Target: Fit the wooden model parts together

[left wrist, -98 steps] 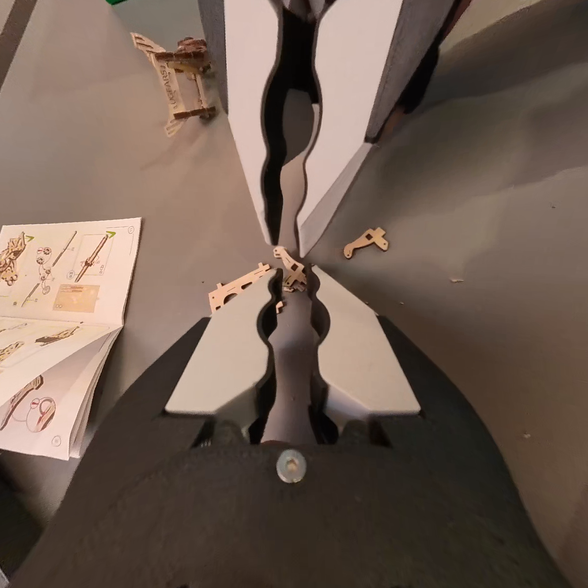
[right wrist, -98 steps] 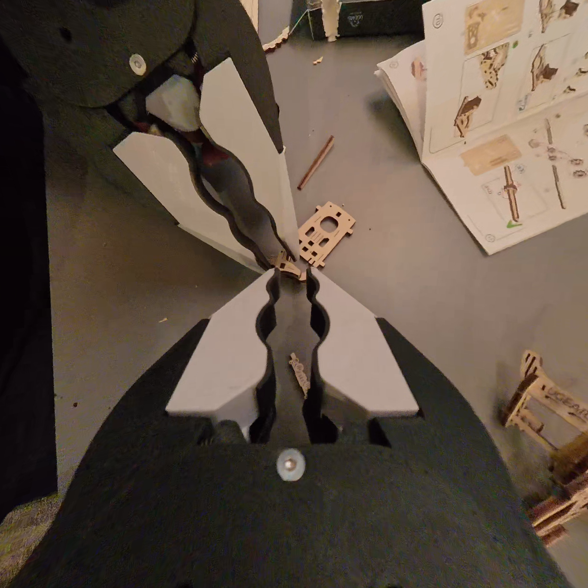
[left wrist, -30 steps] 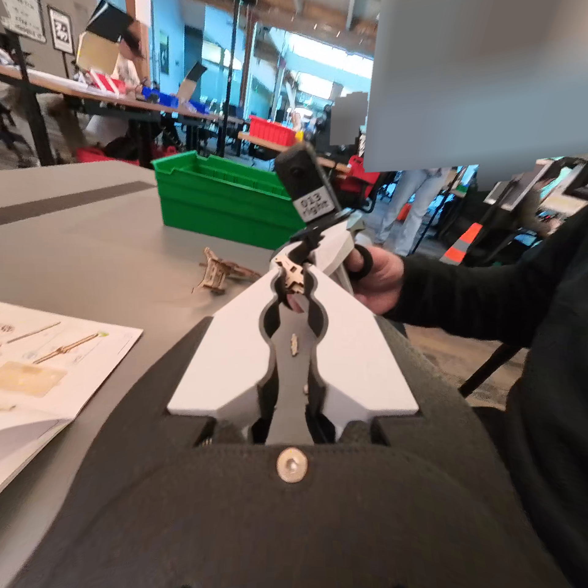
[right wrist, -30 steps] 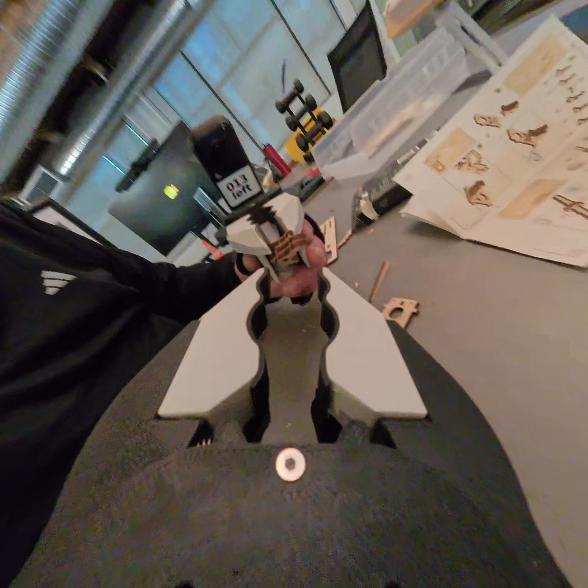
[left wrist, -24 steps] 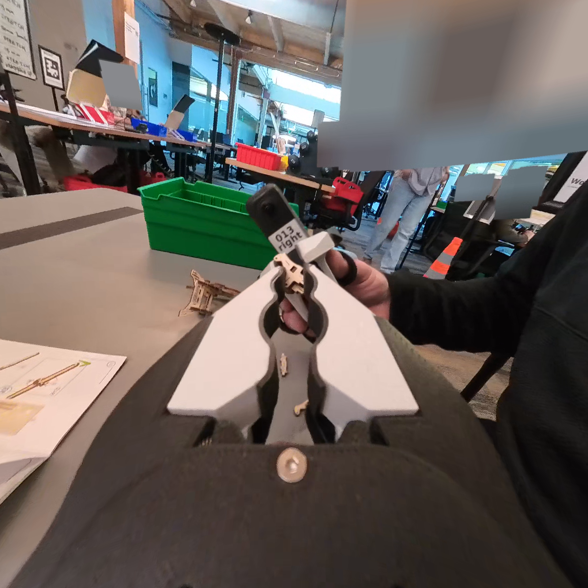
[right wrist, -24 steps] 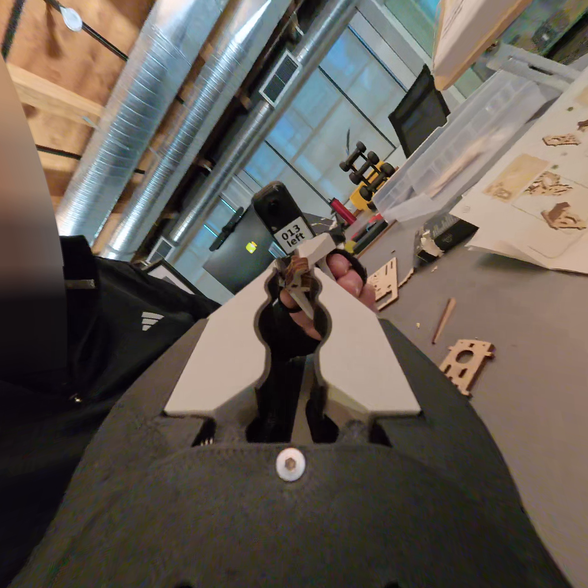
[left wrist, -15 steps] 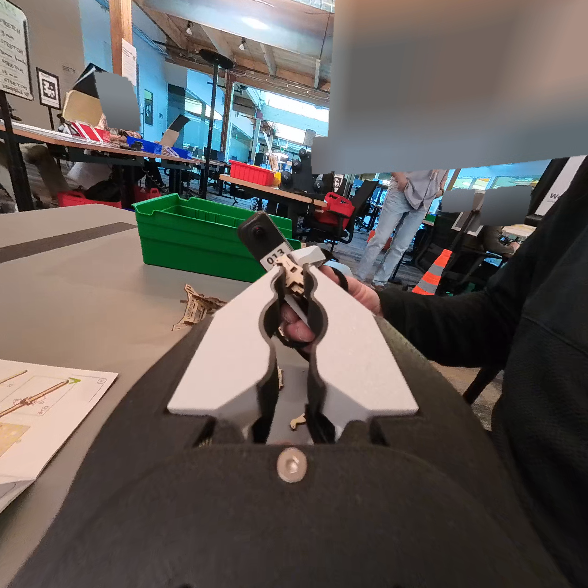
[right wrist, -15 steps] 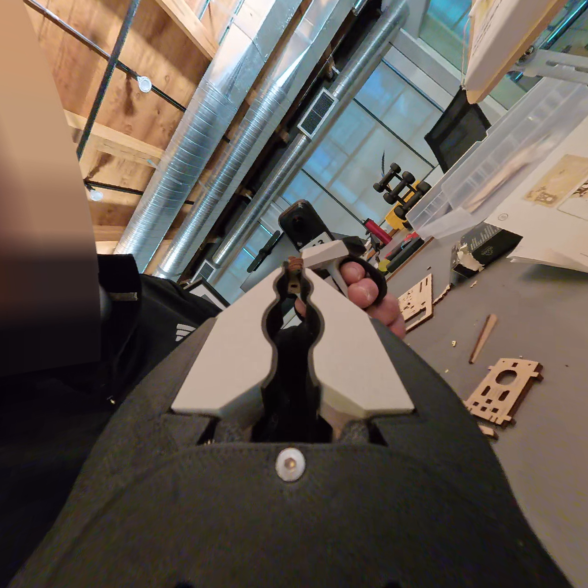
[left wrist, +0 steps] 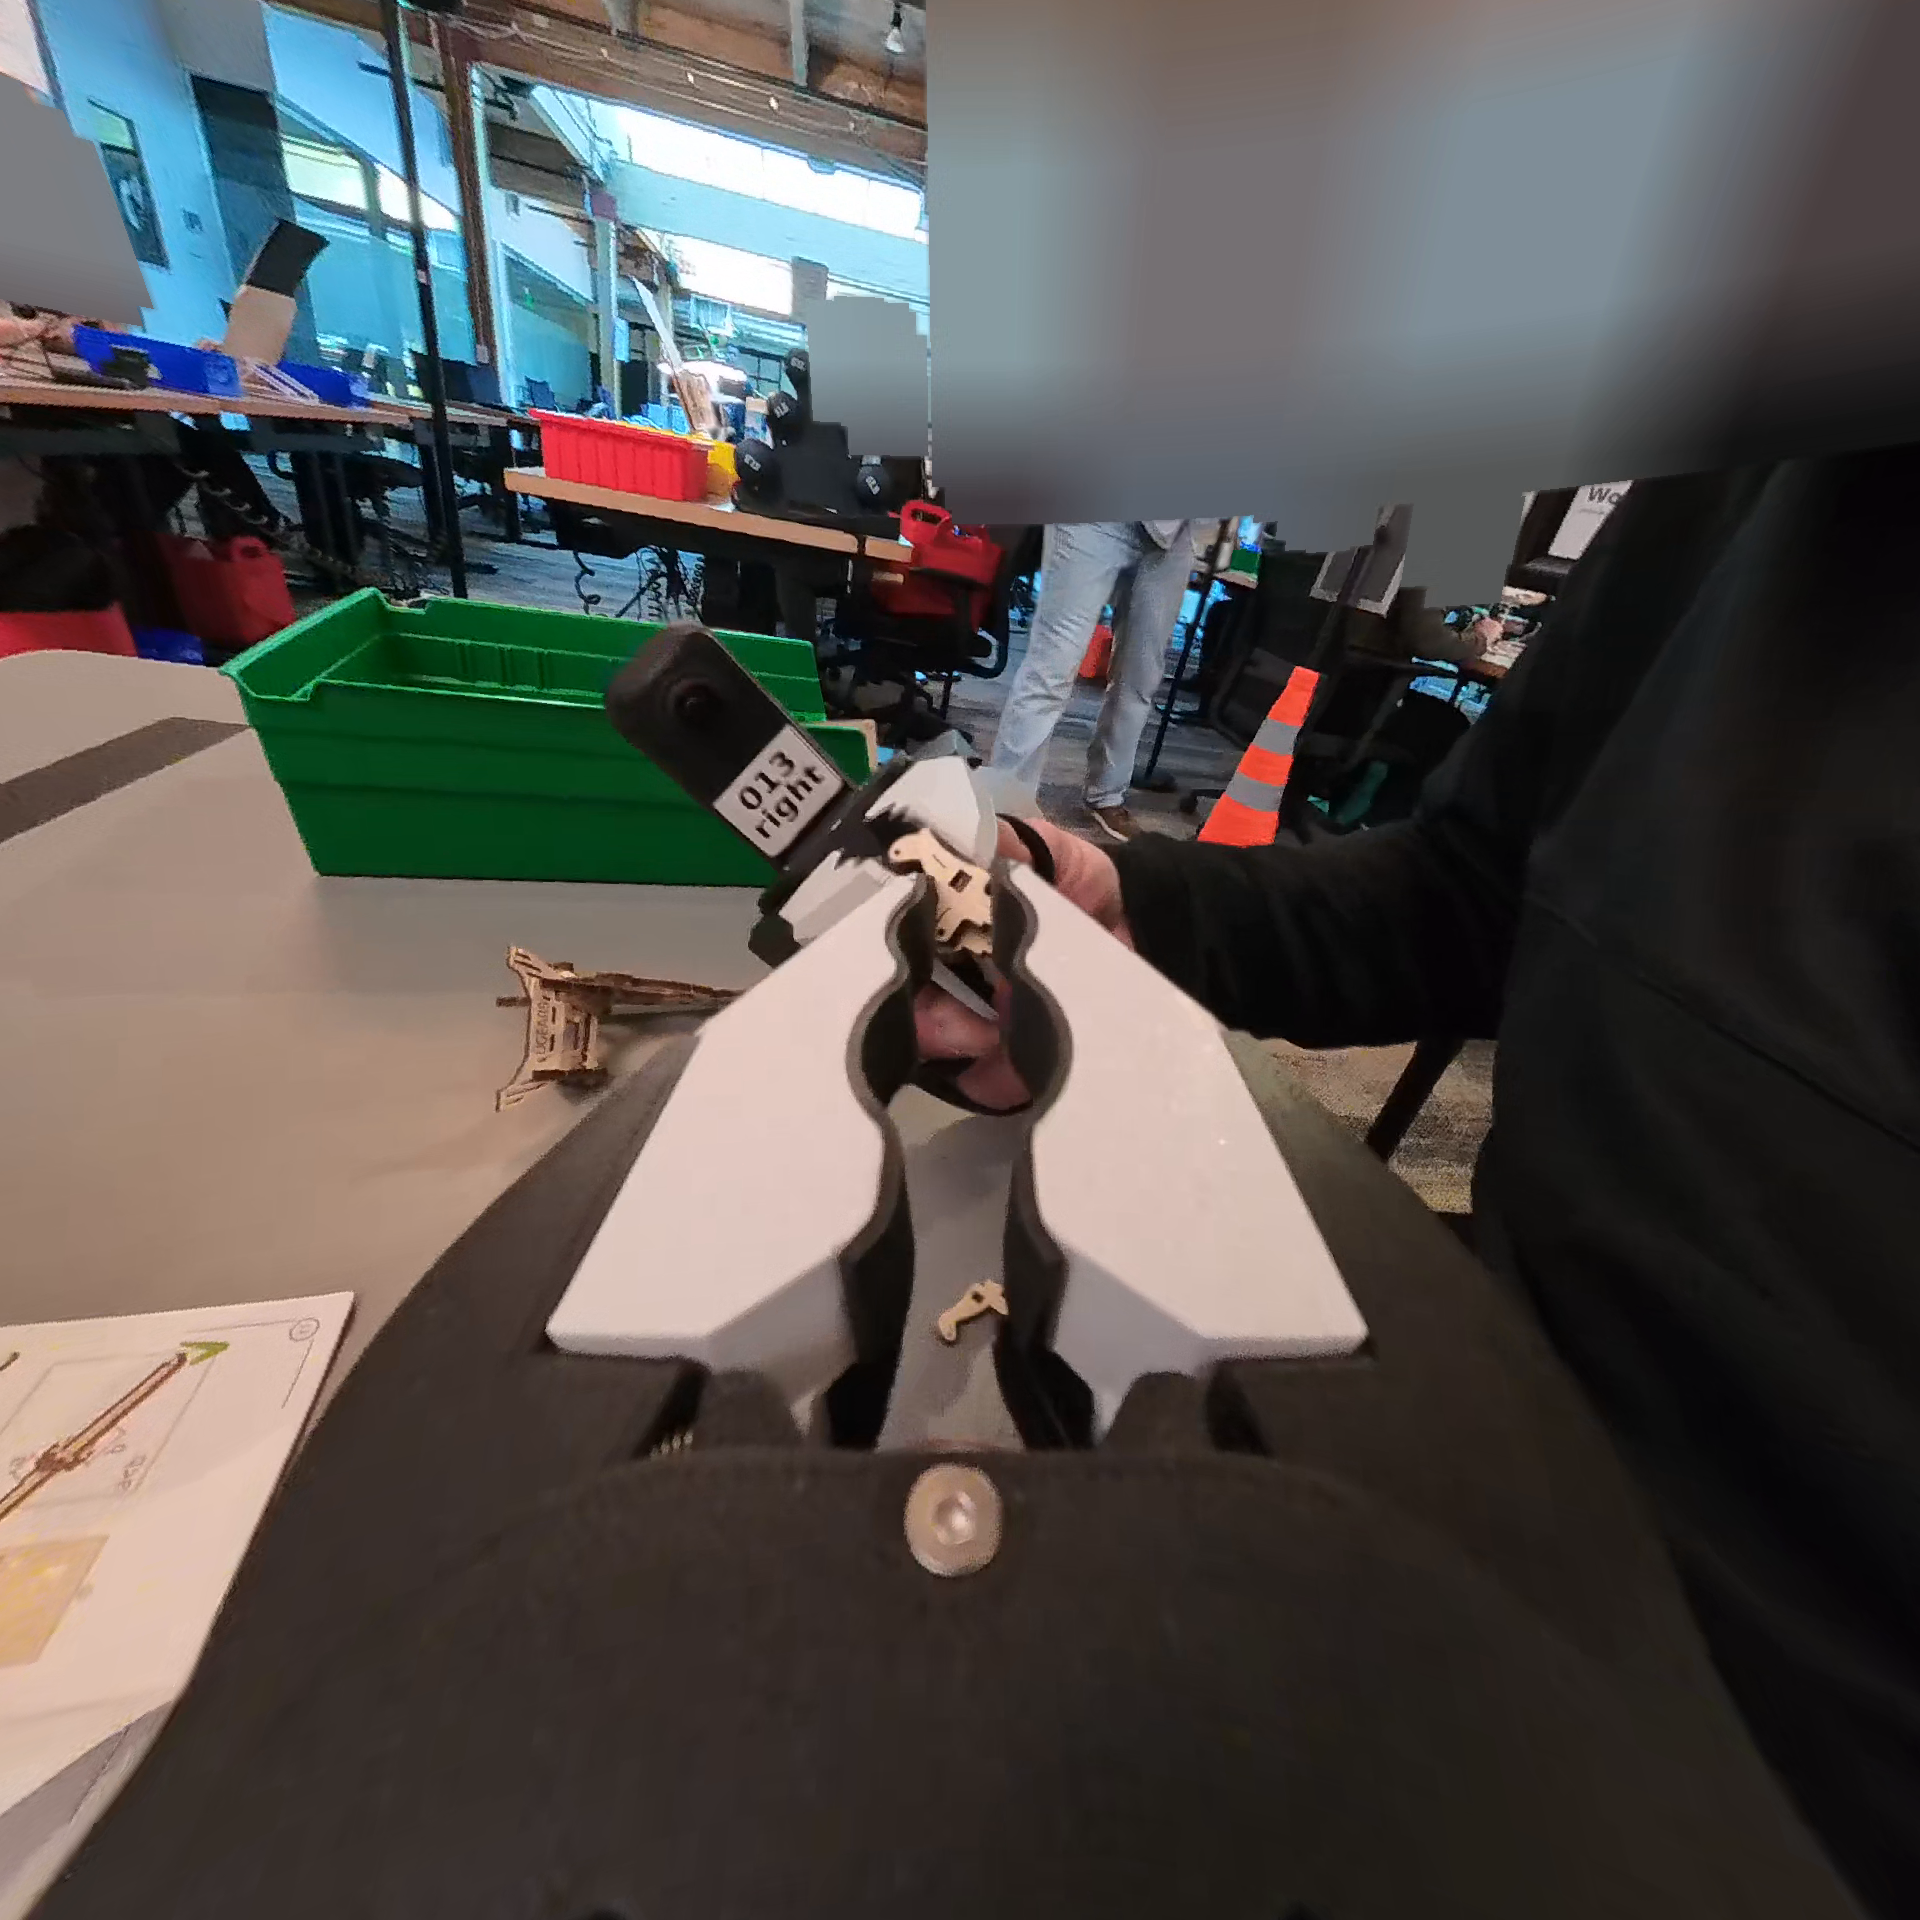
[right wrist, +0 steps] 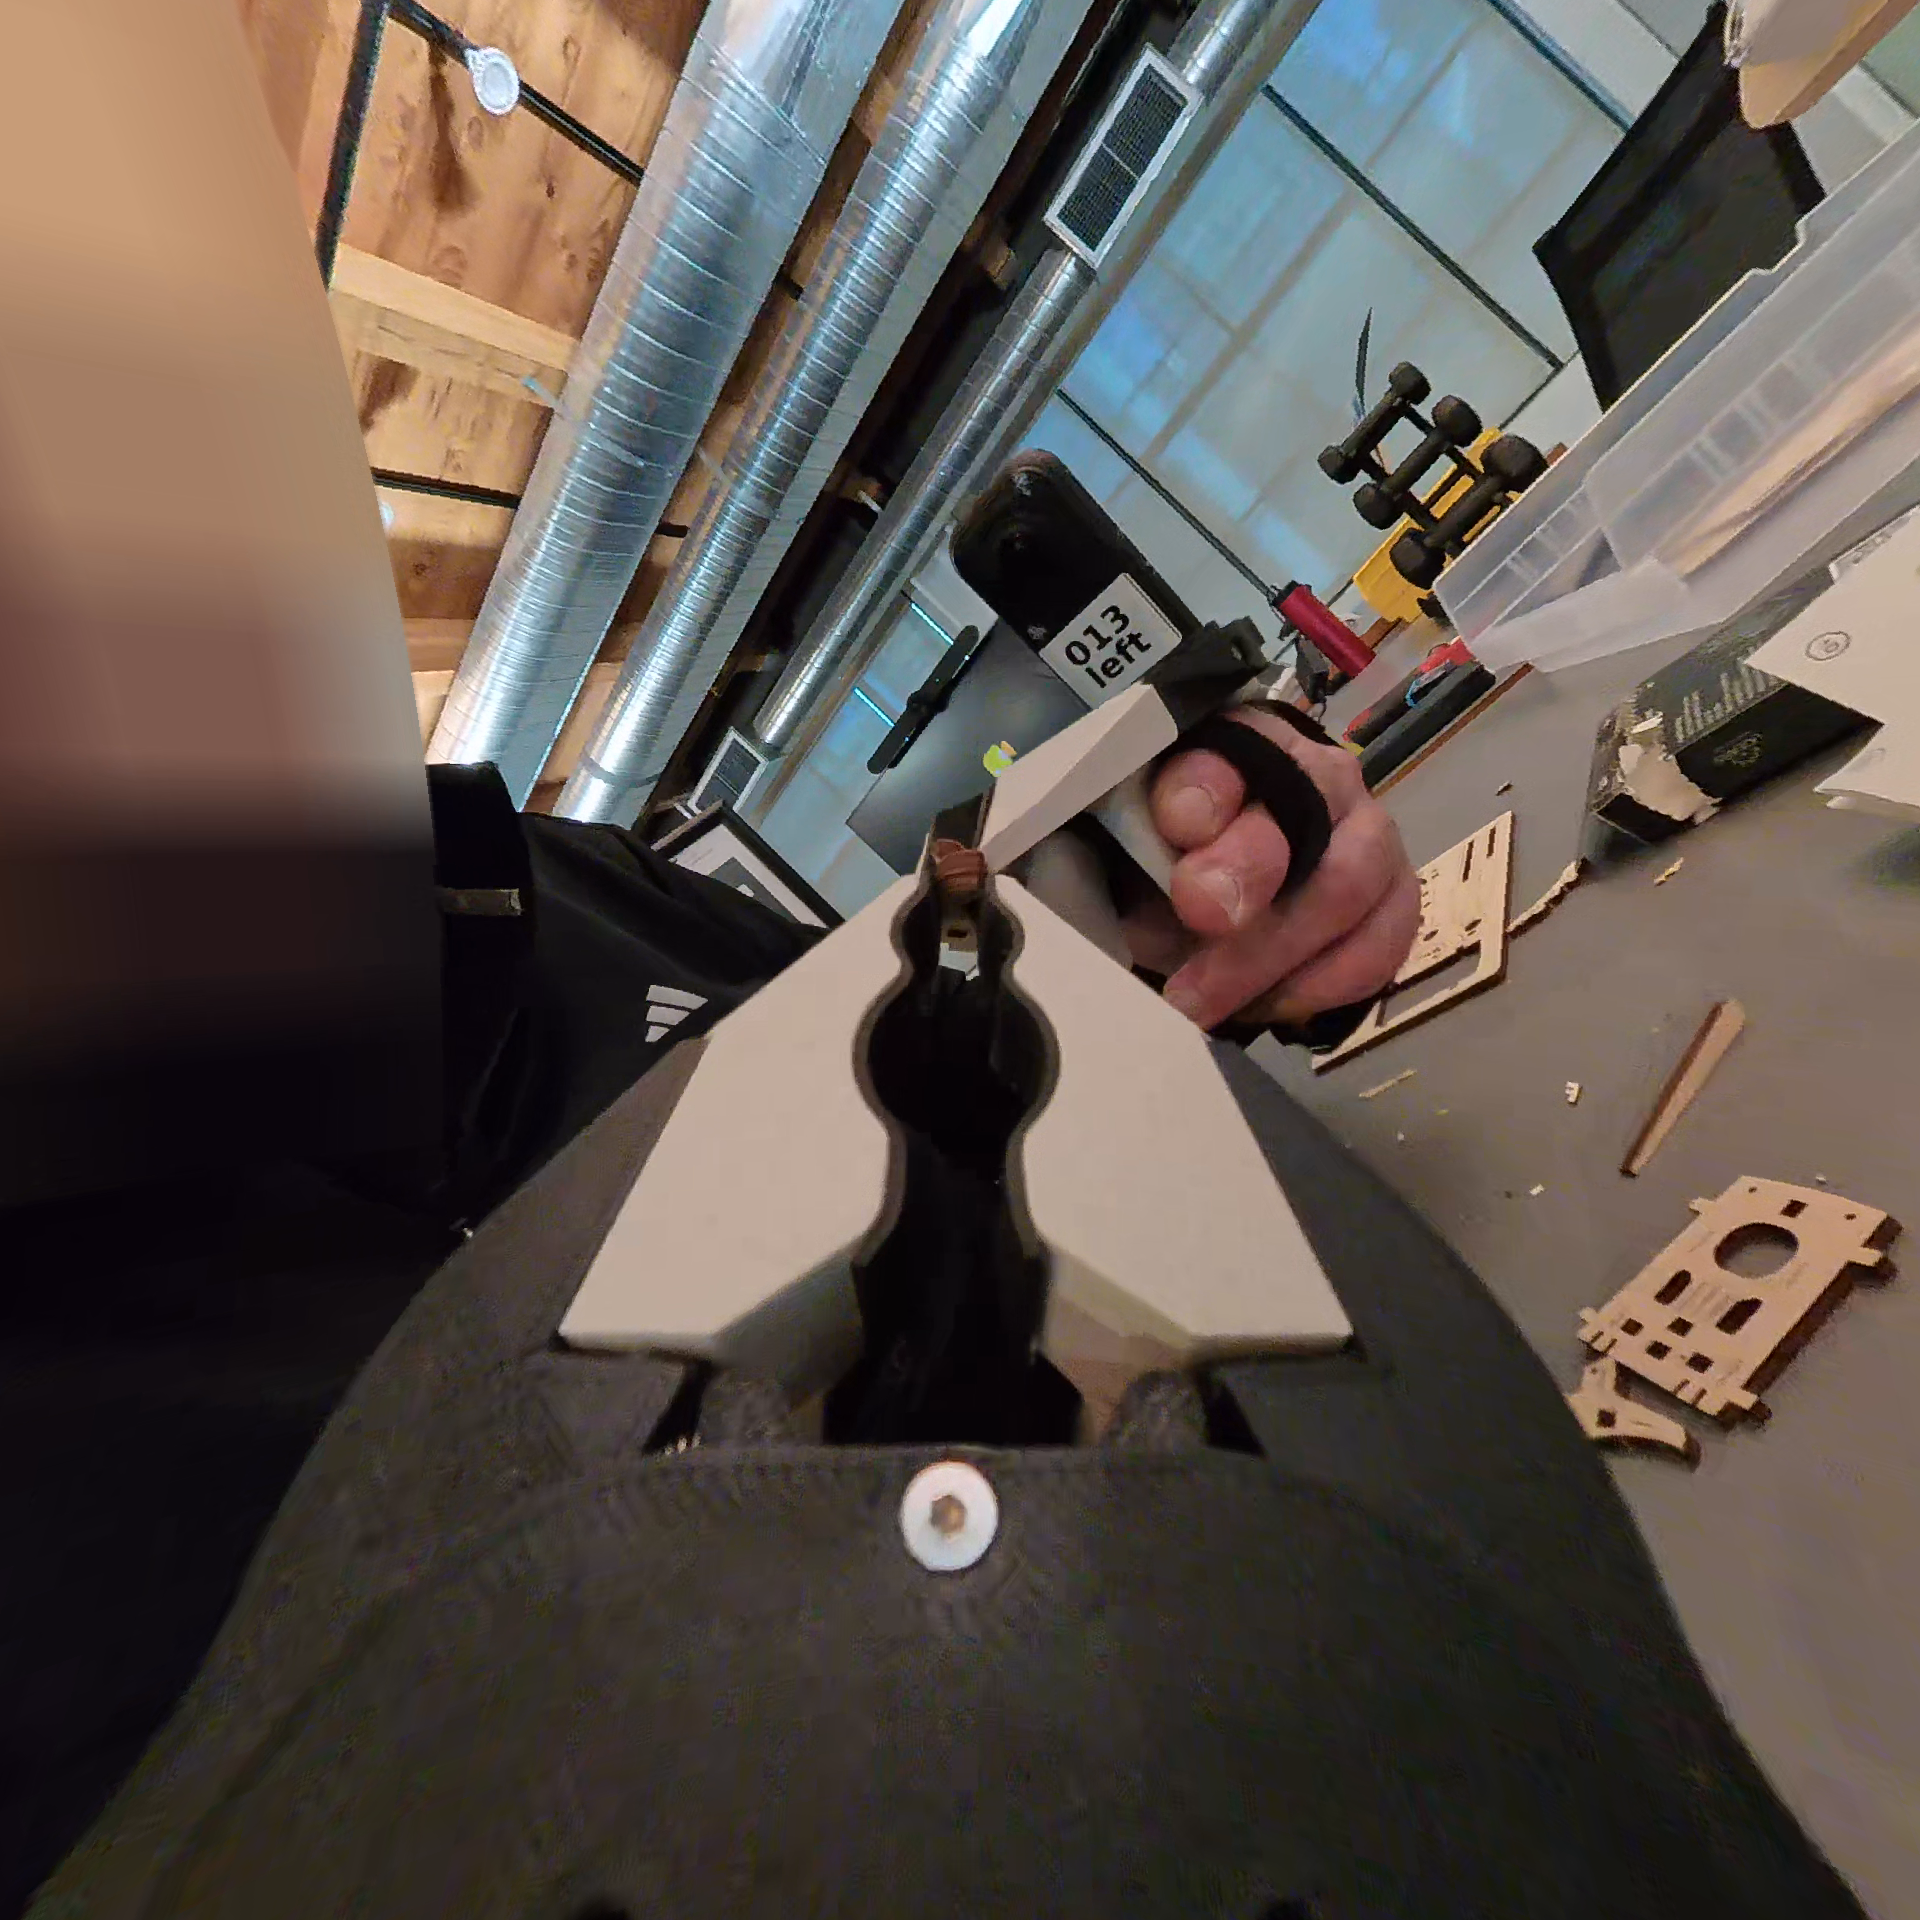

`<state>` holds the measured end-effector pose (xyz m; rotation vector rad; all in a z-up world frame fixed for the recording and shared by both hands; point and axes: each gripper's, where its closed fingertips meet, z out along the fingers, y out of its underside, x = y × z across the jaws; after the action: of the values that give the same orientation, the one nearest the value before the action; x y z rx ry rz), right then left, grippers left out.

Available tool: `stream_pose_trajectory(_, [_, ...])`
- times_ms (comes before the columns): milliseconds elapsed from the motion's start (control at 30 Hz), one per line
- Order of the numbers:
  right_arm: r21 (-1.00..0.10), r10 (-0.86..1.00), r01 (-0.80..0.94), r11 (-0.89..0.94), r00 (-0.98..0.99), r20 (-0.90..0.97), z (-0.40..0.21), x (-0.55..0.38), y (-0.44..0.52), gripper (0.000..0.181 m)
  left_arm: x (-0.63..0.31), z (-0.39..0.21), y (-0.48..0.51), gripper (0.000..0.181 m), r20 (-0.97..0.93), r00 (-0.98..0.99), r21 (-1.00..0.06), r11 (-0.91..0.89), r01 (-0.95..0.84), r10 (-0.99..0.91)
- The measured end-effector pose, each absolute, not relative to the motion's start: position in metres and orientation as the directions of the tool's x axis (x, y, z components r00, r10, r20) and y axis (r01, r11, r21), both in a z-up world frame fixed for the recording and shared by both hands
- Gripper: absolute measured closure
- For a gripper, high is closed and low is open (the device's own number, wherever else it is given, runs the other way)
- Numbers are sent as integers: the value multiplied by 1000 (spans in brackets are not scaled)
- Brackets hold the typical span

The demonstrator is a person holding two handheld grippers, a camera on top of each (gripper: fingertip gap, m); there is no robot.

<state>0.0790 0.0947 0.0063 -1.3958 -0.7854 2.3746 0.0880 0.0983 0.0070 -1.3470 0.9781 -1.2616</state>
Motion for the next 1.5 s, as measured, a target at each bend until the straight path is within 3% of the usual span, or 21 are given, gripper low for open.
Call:
stream_pose_trajectory(400, [-528,508,-110,-842,-490,-709,11,86,104,177,70,25,113,174,279,223,-935,-211,286,-934])
stream_pose_trajectory(467, [-542,529,-127,-831,-481,-699,14,91,106,177,75,14,110,173,202,268,-974,-164,159,-942])
stream_pose_trajectory(667, [-560,542,-104,-822,-446,-712,5,93,104,177,67,15,107,174,267,238,-953,-219,212,-934])
stream_pose_trajectory(1000, [-571,544,-61,-818,-403,-736,-2,87,100,177,82,1,99,173,221,252,-972,-192,134,-942])
stream_pose_trajectory(1133, [-591,547,5,-807,-371,-750,-17,88,95,177,77,-15,95,173,202,294,-979,-200,38,-934])
stream_pose_trajectory(1333, [-668,640,309,-677,-201,-742,-73,73,63,177,53,-56,82,173,132,387,-958,-218,-188,-913])
stream_pose_trajectory(1500, [-689,740,522,-503,-152,-656,-103,60,42,176,39,-75,66,173,203,382,-934,-296,-202,-902])
